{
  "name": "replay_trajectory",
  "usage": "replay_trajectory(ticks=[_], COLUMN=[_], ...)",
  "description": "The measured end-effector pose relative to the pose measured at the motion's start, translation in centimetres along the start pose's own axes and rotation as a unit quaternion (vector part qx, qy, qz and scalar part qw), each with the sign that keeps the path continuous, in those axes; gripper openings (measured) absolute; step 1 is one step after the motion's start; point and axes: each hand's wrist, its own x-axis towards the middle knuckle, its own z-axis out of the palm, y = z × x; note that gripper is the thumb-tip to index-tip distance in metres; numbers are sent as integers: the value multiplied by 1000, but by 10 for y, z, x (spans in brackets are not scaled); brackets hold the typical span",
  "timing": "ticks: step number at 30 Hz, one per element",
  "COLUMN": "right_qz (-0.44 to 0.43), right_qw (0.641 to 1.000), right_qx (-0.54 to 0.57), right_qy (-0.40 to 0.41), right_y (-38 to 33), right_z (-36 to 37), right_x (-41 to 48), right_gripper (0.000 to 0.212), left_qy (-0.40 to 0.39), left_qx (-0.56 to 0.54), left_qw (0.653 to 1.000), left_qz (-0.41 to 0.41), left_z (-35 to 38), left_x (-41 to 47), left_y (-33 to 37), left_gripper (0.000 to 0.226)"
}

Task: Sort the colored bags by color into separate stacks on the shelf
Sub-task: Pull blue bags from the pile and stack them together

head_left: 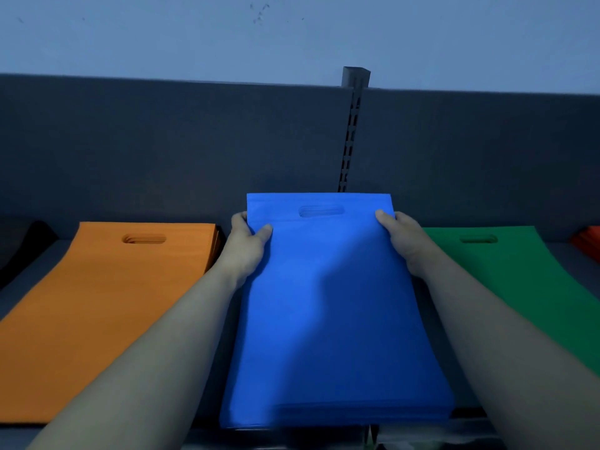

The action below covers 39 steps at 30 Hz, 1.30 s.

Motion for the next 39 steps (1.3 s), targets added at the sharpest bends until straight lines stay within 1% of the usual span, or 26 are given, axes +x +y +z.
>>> replay_trajectory(ticks=[1,3,5,6,7,8,10,12,13,15,16,19,22,25,26,27,28,29,30,32,34,36,37,39], right_qz=[-6,-2,44,73,96,103,84,67,60,51,48,55,52,49,36,33,32,30,30,38,47,37,29,8], right_qw=[1000,999,996,992,987,984,979,968,960,943,939,947,958,967,975,980,980,977,972,959,935,910,900,885], right_qx=[-3,-17,-68,-98,-128,-148,-186,-241,-272,-330,-341,-317,-281,-250,-219,-187,-172,-174,-188,-233,-301,-371,-398,-442], right_qy=[14,38,35,20,12,10,8,7,9,19,22,26,13,-6,-26,-56,-89,-118,-137,-158,-179,-183,-177,-147], right_y=[-3,-3,8,19,29,36,40,38,37,40,44,54,57,54,52,50,47,47,46,46,46,46,47,48], right_z=[1,1,-1,-3,-5,-6,-6,-3,-1,0,0,-1,-6,-13,-15,-19,-22,-25,-28,-34,-40,-40,-39,-35], right_x=[1,3,2,3,3,1,-3,-11,-16,-25,-29,-47,-69,-101,-115,-125,-138,-145,-152,-162,-171,-182,-187,-195], right_gripper=[33,48,64,65,60,51,34,21,21,29,30,29,26,56,52,39,29,32,43,75,98,104,102,94], left_qy=[6,14,3,-9,-17,-21,-18,-15,-13,-16,-17,-21,-27,-45,-62,-79,-92,-102,-110,-134,-154,-150,-144,-132], left_qx=[0,22,87,127,159,182,204,208,209,209,200,164,128,129,132,132,132,139,157,214,278,341,364,388], left_qw=[1000,1000,995,989,983,977,975,976,976,976,978,985,991,990,989,988,986,984,981,967,947,927,920,912], left_qz=[7,5,-40,-69,-93,-105,-89,-69,-62,-51,-47,-40,-40,-40,-37,-35,-34,-35,-36,-35,-39,-34,-28,-11], left_z=[0,-2,-5,-7,-8,-10,-10,-10,-11,-12,-13,-17,-25,-33,-34,-35,-35,-36,-37,-39,-42,-45,-46,-48], left_x=[1,2,-1,-2,-3,-5,-8,-17,-24,-40,-51,-81,-104,-131,-143,-154,-164,-173,-180,-190,-196,-198,-199,-199], left_y=[5,7,0,-7,-13,-18,-20,-19,-19,-20,-21,-21,-26,-29,-27,-24,-23,-21,-20,-19,-19,-21,-23,-27], left_gripper=[33,44,61,66,65,58,35,28,28,32,35,41,46,65,71,77,83,90,96,103,105,111,113,107])
